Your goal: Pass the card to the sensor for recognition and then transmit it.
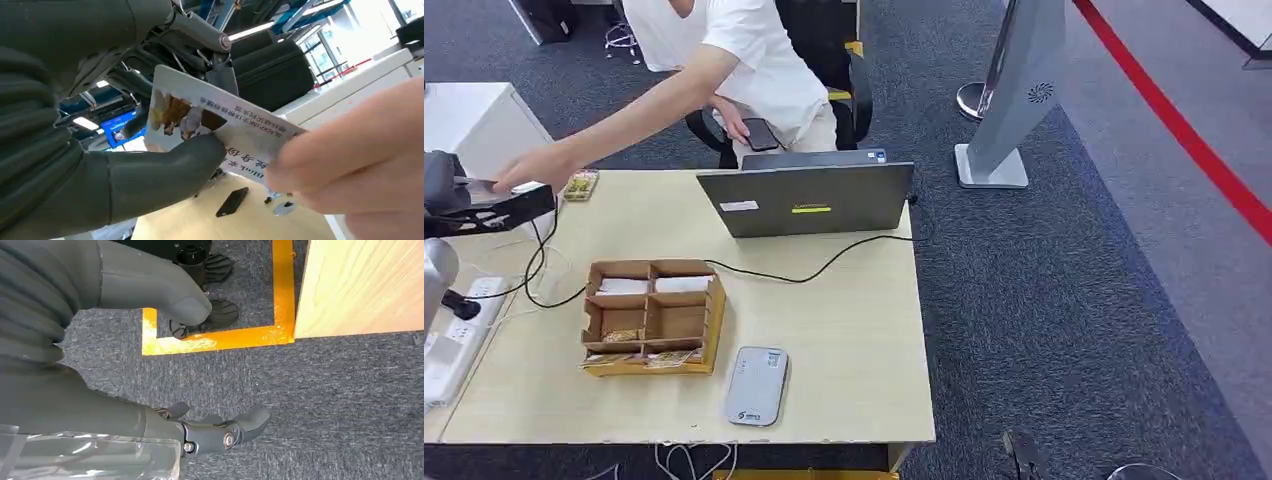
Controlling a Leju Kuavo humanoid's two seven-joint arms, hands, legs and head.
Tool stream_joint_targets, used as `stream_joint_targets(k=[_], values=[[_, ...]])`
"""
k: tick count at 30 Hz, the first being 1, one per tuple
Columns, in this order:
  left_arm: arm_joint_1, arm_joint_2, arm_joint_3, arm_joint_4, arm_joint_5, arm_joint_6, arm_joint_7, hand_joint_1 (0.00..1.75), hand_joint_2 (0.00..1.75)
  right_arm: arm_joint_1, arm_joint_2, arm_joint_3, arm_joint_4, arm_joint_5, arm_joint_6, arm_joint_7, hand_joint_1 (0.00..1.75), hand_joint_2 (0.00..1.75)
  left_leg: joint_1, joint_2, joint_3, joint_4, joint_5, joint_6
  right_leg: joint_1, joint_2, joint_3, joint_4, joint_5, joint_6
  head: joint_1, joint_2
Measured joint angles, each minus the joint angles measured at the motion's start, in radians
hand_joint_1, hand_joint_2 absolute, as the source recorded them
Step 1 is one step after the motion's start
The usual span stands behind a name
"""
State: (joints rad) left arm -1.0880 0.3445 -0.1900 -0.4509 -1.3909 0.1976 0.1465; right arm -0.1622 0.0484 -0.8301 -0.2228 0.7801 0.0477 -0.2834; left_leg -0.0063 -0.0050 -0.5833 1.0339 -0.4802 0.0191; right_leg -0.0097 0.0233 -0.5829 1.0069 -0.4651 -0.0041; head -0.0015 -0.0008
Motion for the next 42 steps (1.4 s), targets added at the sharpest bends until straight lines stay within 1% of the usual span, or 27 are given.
stream_joint_targets(k=[11, 12, 14, 15, 17, 19, 21, 24, 25, 27, 28, 31, 33, 38, 42], values=[[0.0, 0.005, 0.0, 0.0, 0.0, 0.0, -0.001, 1.75, 1.75, 0.0, 0.0, 0.0, 0.0, 0.001, 0.002, 0.0, 0.0, 1.75, 0.0, 0.0, 0.0, 0.0, 0.0, 0.0, 0.0, 0.0, 0.0, 0.0, 0.0, 0.0, 0.0, 0.0], [0.0, 0.006, 0.0, 0.0, -0.01, 0.0, 0.003, 1.75, 1.75, 0.0, 0.0, 0.0, 0.0, 0.001, 0.002, -0.001, 0.0, 1.75, 0.0, 0.0, 0.0, 0.0, 0.0, 0.0, 0.0, 0.0, 0.0, 0.0, 0.0, 0.0, 0.0, 0.0], [0.0, 0.008, -0.006, 0.0, -0.044, 0.002, 0.031, 1.75, 1.75, 0.0, 0.0, 0.0, 0.0, 0.001, 0.002, -0.001, 0.0, 1.75, 0.0, 0.0, 0.0, 0.0, 0.0, 0.0, 0.0, 0.0, 0.0, 0.0, 0.0, 0.0, 0.0, 0.0], [0.0, 0.009, -0.009, 0.0, -0.048, 0.012, 0.032, 1.75, 1.75, 0.001, 0.0, 0.0, 0.0, 0.001, 0.0, -0.001, 0.0, 1.75, 0.0, 0.0, 0.0, 0.0, 0.0, 0.0, 0.0, 0.0, 0.0, 0.0, 0.0, 0.0, 0.0, 0.0], [0.001, 0.008, -0.011, -0.002, -0.042, 0.039, 0.013, 1.75, 1.75, 0.002, 0.0, 0.0, 0.0, 0.001, -0.002, -0.001, 0.0, 1.75, 0.0, 0.0, 0.0, 0.0, 0.0, 0.0, 0.0, 0.0, 0.0, 0.0, 0.0, 0.0, 0.0, 0.0], [0.018, 0.003, -0.013, -0.033, -0.005, 0.09, -0.034, 1.75, 1.75, 0.005, 0.0, 0.0, 0.0, -0.005, -0.005, -0.004, 0.0, 1.75, 0.0, -0.001, 0.0, 0.0, 0.0, 0.0, 0.0, -0.001, 0.0, 0.0, 0.0, 0.0, 0.0, 0.0], [0.052, -0.007, -0.015, -0.104, 0.035, 0.119, -0.065, 1.75, 1.75, 0.011, 0.0, 0.0, 0.0, -0.01, -0.009, -0.011, 0.0, 1.75, -0.001, -0.002, 0.0, 0.0, 0.0, 0.0, 0.0, -0.002, 0.0, 0.0, 0.0, 0.0, 0.0, 0.0], [0.157, -0.026, -0.026, -0.299, 0.076, 0.125, -0.073, 1.75, 1.75, 0.025, 0.0, 0.0, 0.001, -0.018, -0.012, -0.024, 0.0, 1.75, -0.001, -0.002, 0.0, 0.0, 0.0, 0.0, -0.001, -0.001, 0.0, -0.001, 0.0, 0.0, 0.0, 0.0], [0.203, -0.036, -0.035, -0.381, 0.081, 0.124, -0.069, 1.75, 1.75, 0.031, 0.0, -0.001, 0.001, -0.021, -0.013, -0.027, 0.0, 1.75, -0.002, -0.002, 0.0, 0.0, 0.0, 0.0, -0.001, -0.001, 0.0, -0.001, 0.0, 0.001, -0.001, 0.0], [0.275, -0.055, -0.053, -0.504, 0.092, 0.13, -0.071, 1.75, 1.75, 0.039, 0.0, -0.003, 0.002, -0.024, -0.015, -0.034, 0.0, 1.75, -0.002, -0.002, -0.001, 0.0, 0.0, 0.001, -0.002, -0.001, 0.0, -0.001, -0.001, 0.002, 0.001, 0.0], [0.314, -0.068, -0.066, -0.576, 0.094, 0.138, -0.078, 1.75, 1.75, 0.042, 0.001, -0.006, 0.003, -0.026, -0.016, -0.036, 0.0, 1.75, -0.002, -0.002, -0.001, 0.0, -0.001, 0.001, -0.003, -0.001, 0.0, -0.001, -0.001, 0.002, 0.001, 0.0], [0.417, -0.109, -0.108, -0.749, 0.077, 0.164, -0.093, 1.75, 1.75, 0.052, 0.002, -0.014, 0.004, -0.027, -0.018, -0.044, 0.0, 1.75, -0.002, -0.002, -0.001, 0.0, -0.001, 0.002, -0.003, -0.002, 0.0, -0.002, -0.002, 0.003, 0.001, 0.0], [0.464, -0.131, -0.151, -0.842, 0.063, 0.166, -0.093, 1.75, 1.75, 0.054, 0.002, -0.017, 0.004, -0.027, -0.019, -0.047, 0.0, 1.75, -0.002, -0.002, -0.001, 0.0, -0.002, 0.003, -0.003, -0.002, 0.0, -0.002, -0.002, 0.003, 0.001, 0.0], [0.517, -0.159, -0.201, -0.959, 0.063, 0.166, -0.096, 1.75, 1.75, 0.063, 0.003, -0.019, 0.006, -0.027, -0.02, -0.052, 0.0, 1.75, -0.002, -0.002, -0.001, 0.0, -0.002, 0.003, -0.003, -0.001, -0.001, -0.002, -0.002, 0.003, 0.0, 0.0], [0.551, -0.179, -0.239, -1.012, 0.064, 0.163, -0.112, 1.75, 1.75, 0.063, 0.003, -0.025, 0.007, -0.027, -0.021, -0.052, 0.0, 1.75, -0.002, -0.002, -0.001, 0.0, -0.002, 0.003, -0.003, -0.002, -0.001, -0.002, -0.002, 0.003, 0.0, 0.0]])
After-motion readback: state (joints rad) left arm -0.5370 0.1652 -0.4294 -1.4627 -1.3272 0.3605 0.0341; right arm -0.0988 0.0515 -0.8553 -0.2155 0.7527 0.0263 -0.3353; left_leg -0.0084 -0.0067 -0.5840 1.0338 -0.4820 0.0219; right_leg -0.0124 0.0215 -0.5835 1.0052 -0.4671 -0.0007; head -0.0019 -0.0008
